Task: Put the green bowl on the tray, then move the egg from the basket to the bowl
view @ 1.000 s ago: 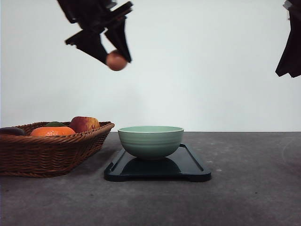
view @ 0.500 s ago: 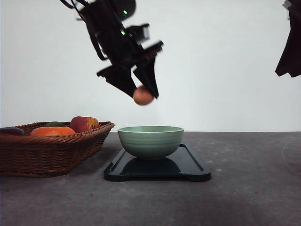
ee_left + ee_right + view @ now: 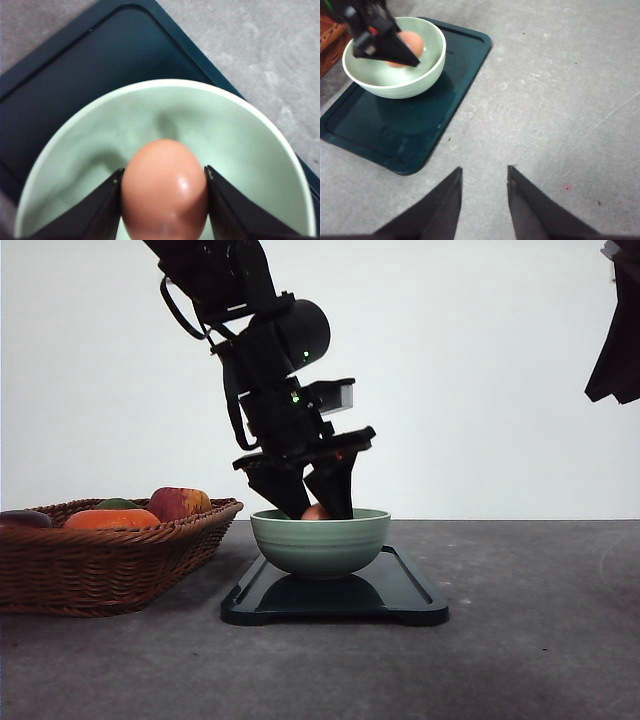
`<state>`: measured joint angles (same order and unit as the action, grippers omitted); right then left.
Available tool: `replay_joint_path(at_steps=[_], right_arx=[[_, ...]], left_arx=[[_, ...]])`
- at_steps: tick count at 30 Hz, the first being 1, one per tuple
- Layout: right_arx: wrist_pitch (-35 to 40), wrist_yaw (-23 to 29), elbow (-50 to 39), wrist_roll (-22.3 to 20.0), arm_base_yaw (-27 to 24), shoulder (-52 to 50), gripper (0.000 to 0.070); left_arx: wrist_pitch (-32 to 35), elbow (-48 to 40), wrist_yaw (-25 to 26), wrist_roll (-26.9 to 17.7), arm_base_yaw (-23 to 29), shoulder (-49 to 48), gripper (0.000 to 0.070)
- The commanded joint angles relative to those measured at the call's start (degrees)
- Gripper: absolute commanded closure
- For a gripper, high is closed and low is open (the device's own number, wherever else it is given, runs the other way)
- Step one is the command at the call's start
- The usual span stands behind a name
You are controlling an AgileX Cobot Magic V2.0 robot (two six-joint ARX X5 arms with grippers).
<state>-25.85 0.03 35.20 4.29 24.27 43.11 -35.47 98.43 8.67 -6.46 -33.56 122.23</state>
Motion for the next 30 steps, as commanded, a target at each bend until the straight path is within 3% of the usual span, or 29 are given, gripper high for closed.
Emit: replay_joint_path(at_steps=[1,17,25,30], right_arx=[[0.74,0.07,0.11,-0.46,0.24,0.37,0.0524],[0.74,0.07,0.11,-0.44,0.24,0.37,0.0524],[0.74,0.04,0.11,-0.44,0.24,0.37,0.0524],[0.72,0.04,0.11,-0.45,0.24,0.37,0.0524]], left_arx=[[0.62,1.27,-0.33,-0.66,-0.59,2.37,0.0529],[0.25,1.32,-0.29,-0.57,-0.78,3.07,0.0501],[-5.09,5.02,-0.29,-0.55,-0.81,3.04,0.0417],[-7.85,8.94,-0.29,-0.55,-0.80,3.04,0.0308]])
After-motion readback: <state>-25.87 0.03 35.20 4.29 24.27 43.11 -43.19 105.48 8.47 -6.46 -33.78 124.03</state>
